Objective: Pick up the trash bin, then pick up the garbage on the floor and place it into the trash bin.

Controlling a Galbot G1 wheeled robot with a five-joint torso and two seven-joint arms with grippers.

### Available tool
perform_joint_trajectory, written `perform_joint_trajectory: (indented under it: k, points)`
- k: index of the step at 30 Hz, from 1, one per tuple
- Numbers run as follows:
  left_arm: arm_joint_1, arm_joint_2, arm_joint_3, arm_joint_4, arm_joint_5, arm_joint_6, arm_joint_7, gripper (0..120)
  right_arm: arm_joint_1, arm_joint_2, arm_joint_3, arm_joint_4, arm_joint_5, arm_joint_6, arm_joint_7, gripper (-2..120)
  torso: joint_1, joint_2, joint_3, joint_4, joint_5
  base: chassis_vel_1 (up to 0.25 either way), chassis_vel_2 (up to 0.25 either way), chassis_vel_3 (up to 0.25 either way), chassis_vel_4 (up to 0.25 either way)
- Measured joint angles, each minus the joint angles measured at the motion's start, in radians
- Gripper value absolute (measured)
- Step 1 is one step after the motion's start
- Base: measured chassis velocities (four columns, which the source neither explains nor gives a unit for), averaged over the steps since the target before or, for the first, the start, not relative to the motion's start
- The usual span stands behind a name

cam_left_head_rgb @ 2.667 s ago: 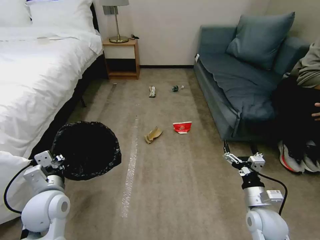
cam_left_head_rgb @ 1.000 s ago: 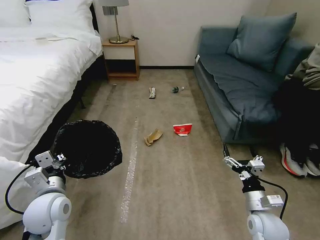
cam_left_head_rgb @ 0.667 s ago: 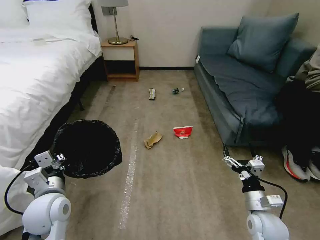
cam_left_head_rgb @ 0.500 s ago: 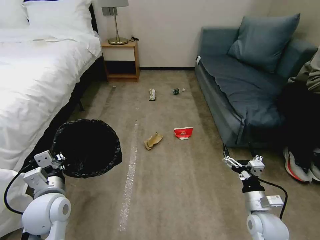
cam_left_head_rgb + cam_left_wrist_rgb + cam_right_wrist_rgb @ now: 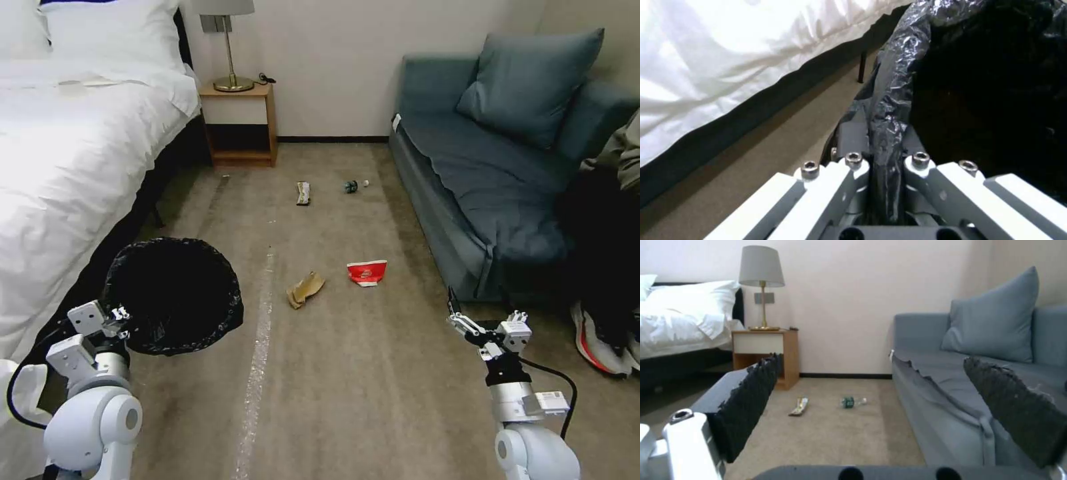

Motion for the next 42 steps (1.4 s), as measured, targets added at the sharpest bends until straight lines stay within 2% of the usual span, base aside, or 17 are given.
perform_joint_trajectory:
  k: [42]
  points:
    - [0.005,-0.004,-0.004,0.009,0.018,-0.03,0.016,4,0.009,0.002,0.046,0.001,0.05,-0.002,-0.016,100,0.0,0.0,0.0,0.0,0.0,-0.057,0.059,0.06,-0.058]
